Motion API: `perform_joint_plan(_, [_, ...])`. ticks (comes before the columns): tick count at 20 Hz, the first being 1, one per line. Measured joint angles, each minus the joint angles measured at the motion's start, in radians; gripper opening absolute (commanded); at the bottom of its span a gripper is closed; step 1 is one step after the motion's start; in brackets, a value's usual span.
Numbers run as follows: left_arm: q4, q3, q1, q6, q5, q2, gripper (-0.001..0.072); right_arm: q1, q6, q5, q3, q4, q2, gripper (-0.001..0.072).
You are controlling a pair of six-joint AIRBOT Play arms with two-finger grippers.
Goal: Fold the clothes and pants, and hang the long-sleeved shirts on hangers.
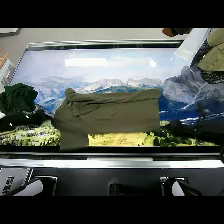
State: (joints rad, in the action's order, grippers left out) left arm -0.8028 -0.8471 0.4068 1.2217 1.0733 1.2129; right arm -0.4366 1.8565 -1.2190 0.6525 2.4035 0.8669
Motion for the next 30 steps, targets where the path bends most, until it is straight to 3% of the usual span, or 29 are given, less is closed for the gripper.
perform_joint_plan(8, [0.016, -0.568, -0.06, 0.068, 0.005, -0.16, 0.0015, 0.0, 0.02, 0.08, 0.57, 0.066, -0.001, 0.0028])
perform_joint_plan(13, [-0.037, -0.822, -0.064, 0.151, 0.001, -0.271, 0.0014, 0.0, -0.029, 0.071, 0.977, 0.044, -0.002, 0.0028])
perform_joint_plan(18, [-0.135, -0.886, -0.065, 0.243, 0.005, -0.427, 0.0015, 0.0, -0.095, 0.011, 1.278, -0.014, -0.022, 0.0028])
perform_joint_plan(24, [-0.251, -0.888, -0.065, 0.335, 0.022, -0.513, 0.0015, 0.0, -0.189, 0.041, 1.39, -0.122, -0.034, 0.0028])
perform_joint_plan(30, [-0.236, -0.702, -0.124, 0.328, 0.073, -0.35, 0.0015, 0.005, -0.287, -0.183, 1.378, -0.116, 0.281, 0.0029])
